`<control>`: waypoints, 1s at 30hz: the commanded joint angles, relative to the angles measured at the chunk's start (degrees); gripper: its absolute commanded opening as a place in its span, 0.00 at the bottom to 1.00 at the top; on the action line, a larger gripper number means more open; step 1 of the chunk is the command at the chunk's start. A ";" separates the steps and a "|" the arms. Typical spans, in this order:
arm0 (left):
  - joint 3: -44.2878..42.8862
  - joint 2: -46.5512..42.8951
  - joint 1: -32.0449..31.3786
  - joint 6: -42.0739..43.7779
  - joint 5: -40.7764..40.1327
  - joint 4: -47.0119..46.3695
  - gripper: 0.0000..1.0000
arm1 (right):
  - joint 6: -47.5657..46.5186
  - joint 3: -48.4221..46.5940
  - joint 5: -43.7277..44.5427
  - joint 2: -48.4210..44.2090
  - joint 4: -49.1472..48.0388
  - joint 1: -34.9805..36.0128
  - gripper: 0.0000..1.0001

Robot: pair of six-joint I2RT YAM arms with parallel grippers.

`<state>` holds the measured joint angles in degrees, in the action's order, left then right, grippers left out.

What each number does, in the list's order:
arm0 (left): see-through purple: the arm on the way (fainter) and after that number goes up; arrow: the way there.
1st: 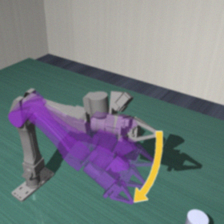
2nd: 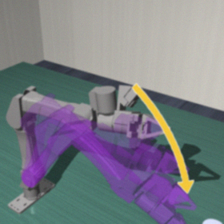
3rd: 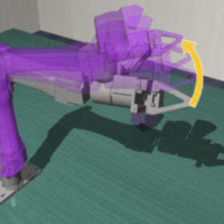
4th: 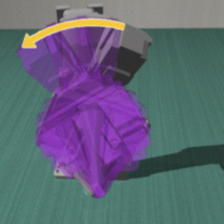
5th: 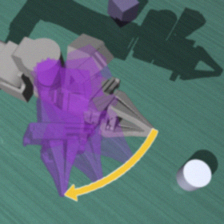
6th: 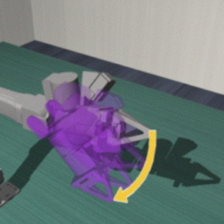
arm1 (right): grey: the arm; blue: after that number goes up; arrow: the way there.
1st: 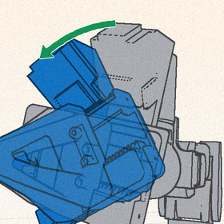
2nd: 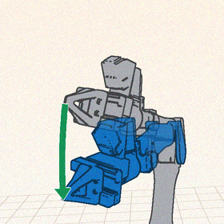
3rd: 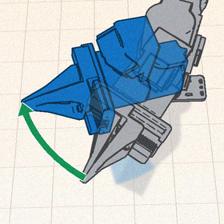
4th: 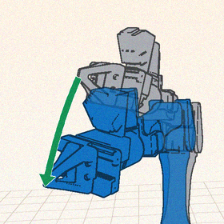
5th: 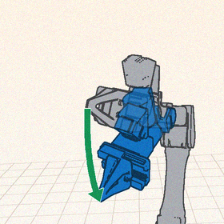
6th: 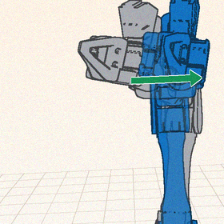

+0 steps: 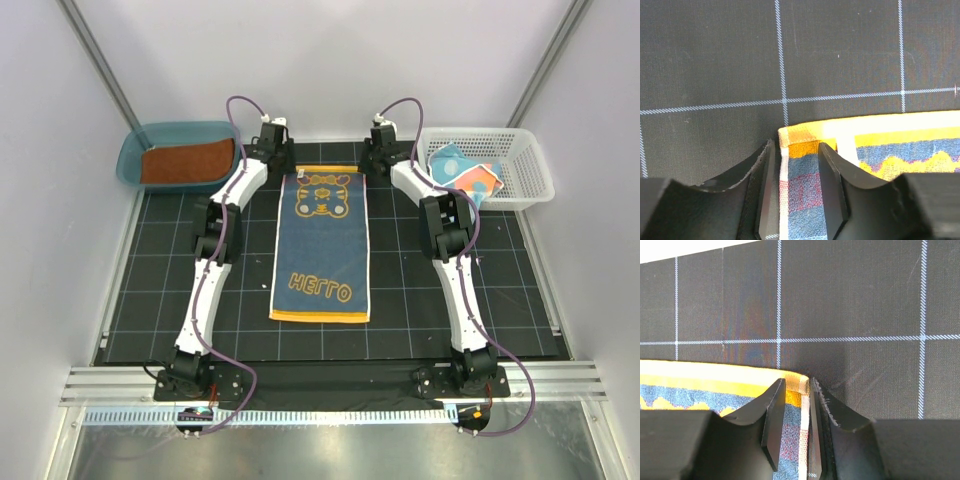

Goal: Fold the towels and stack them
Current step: Fold the towel

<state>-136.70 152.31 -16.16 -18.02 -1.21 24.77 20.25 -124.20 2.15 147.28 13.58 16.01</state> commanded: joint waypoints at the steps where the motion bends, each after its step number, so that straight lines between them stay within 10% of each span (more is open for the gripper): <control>1: -2.51 0.80 -0.10 -0.52 2.52 0.54 0.43 | -1.00 -1.48 -1.27 1.08 2.32 0.60 0.32; 30: 9.43 -7.98 -0.01 -3.25 1.74 -12.90 0.11 | -1.09 -0.16 1.19 -3.05 -3.56 0.51 0.06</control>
<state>-128.77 149.67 -16.16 -20.80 0.64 15.92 19.59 -124.05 2.22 147.26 13.26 16.03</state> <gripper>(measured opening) 0.116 0.126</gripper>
